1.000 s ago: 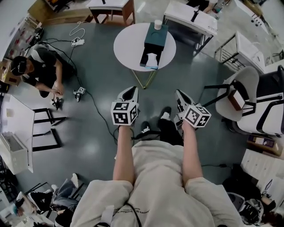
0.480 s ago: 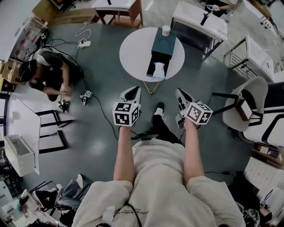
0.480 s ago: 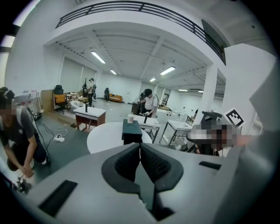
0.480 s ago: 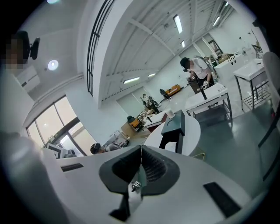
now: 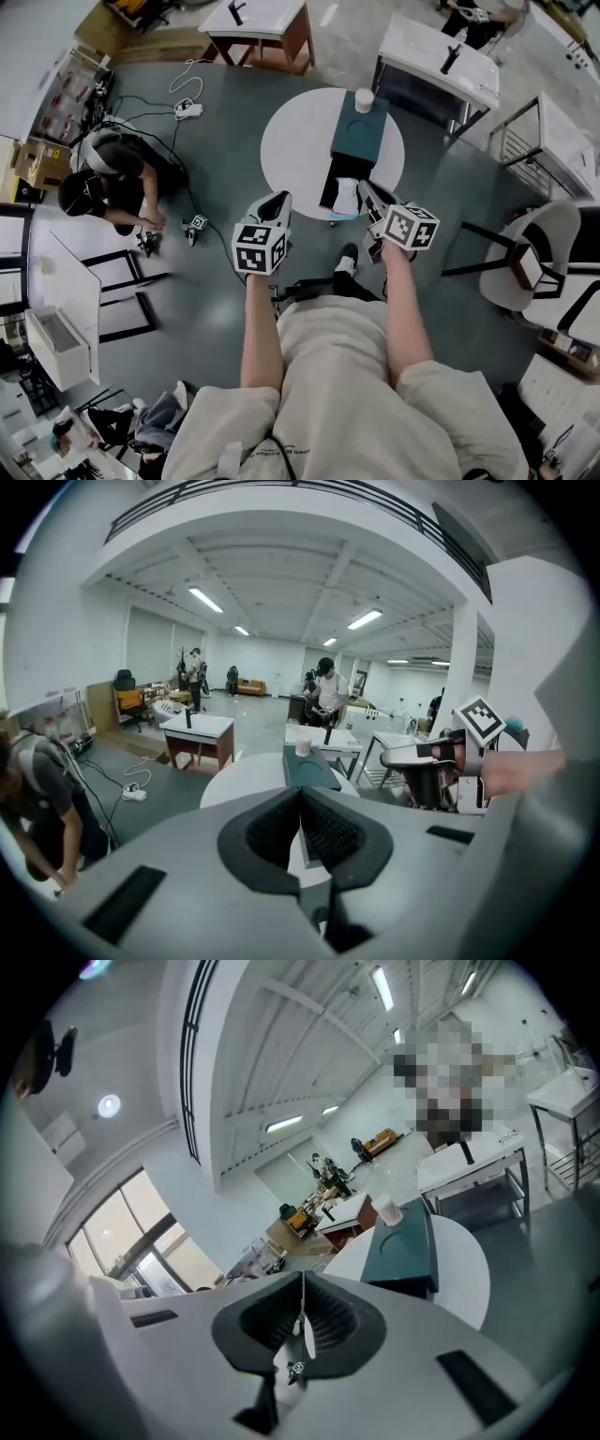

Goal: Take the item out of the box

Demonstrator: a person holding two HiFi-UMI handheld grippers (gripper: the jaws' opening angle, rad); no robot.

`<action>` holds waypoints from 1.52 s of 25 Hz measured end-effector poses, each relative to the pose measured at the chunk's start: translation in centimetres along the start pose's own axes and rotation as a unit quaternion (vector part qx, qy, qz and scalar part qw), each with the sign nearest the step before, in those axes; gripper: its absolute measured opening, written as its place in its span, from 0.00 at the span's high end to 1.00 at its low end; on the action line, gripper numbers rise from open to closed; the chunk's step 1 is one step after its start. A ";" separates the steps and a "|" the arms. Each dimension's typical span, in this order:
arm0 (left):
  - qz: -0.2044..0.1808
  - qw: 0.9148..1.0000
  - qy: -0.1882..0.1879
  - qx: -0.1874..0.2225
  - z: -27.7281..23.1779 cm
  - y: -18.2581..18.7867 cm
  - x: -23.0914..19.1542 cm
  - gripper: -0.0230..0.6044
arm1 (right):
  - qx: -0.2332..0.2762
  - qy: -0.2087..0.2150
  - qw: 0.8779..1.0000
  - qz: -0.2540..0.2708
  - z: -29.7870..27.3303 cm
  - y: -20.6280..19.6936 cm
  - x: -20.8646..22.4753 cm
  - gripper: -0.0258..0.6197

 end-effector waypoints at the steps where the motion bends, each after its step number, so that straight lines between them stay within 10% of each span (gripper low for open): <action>1: 0.001 1.000 0.005 0.001 -0.4 0.4 -0.7 0.93 | -0.003 0.005 1.000 -0.003 -1.1 0.5 0.3 0.90; 10: 0.020 1.000 0.002 -0.009 -4.8 3.1 -3.8 0.93 | -0.048 -0.001 0.999 0.024 -6.6 4.0 1.7 0.90; 20: -0.065 0.993 -0.097 -0.035 -11.3 9.2 -8.7 0.93 | 0.014 -0.039 0.999 -0.014 -11.0 7.0 1.4 0.90; 38: -0.225 0.914 -0.328 -0.075 -22.8 17.1 -9.3 0.93 | 0.162 -0.252 0.952 -0.068 -11.3 5.1 1.0 0.90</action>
Point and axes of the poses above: the fingertips, and each gripper's own axes: z backward along the fingers, x to its right, y out of its top, the point moved 8 cm from there along z, backward along the fingers, and after that the axes turned 2 degrees about -x, right-handed, at the moved point
